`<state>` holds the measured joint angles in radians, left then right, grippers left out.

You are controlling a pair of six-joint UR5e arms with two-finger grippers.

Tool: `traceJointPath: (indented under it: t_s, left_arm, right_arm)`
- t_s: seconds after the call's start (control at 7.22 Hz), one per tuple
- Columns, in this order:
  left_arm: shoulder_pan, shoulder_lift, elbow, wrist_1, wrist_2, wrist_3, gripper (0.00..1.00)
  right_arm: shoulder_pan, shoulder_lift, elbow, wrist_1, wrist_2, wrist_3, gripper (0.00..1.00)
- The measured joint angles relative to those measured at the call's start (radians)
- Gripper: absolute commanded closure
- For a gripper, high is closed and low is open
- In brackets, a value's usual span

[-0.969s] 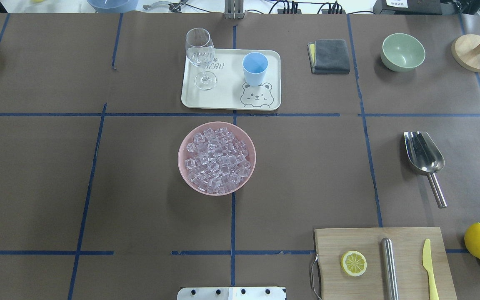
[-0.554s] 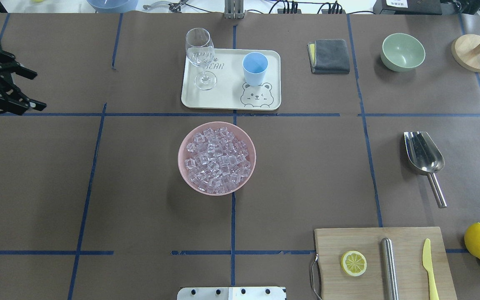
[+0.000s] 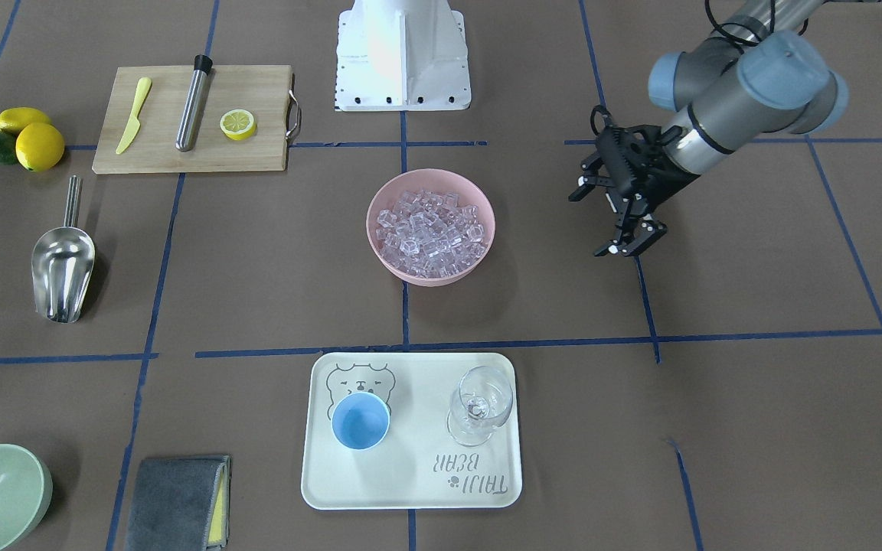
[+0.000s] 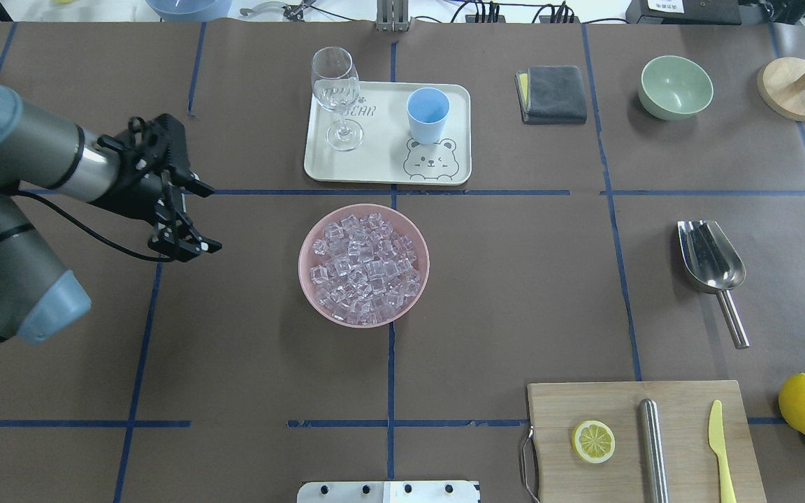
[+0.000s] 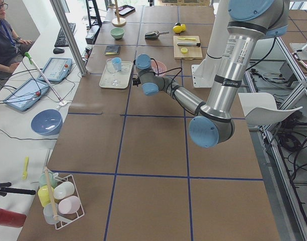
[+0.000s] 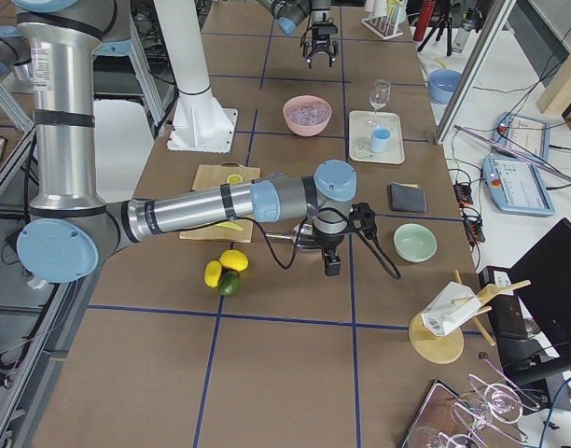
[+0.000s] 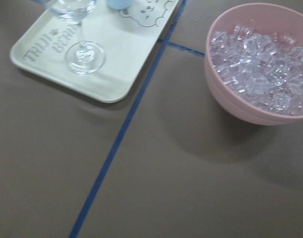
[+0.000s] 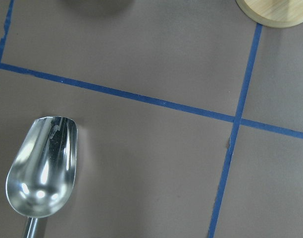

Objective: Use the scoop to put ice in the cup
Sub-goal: 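Move the left gripper to the rim of the pink ice bowl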

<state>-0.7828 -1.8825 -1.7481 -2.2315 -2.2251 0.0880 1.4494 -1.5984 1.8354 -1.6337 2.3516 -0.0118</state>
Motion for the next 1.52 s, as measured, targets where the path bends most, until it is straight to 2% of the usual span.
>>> traceJointPath:
  t_s: [0.28, 0.69, 0.83, 1.52]
  left_arm:
    - [0.106, -0.018, 0.052, -0.103, 0.093, 0.025, 0.00]
    - [0.180, -0.026, 0.236, -0.412, 0.128, 0.028, 0.00]
    - [0.204, -0.031, 0.267, -0.461, 0.140, 0.027, 0.00]
    - [0.239, -0.082, 0.295, -0.492, 0.204, 0.015, 0.00]
  right_arm:
    - [-0.009, 0.001, 0.003, 0.000, 0.000, -0.001, 0.00]
    - [-0.015, 0.001, 0.011, 0.000, 0.000, -0.001, 0.00]
    - [-0.016, 0.002, 0.012, 0.000, 0.000, -0.001, 0.00]
    - [-0.015, 0.000, 0.018, 0.000, 0.001, -0.001, 0.00]
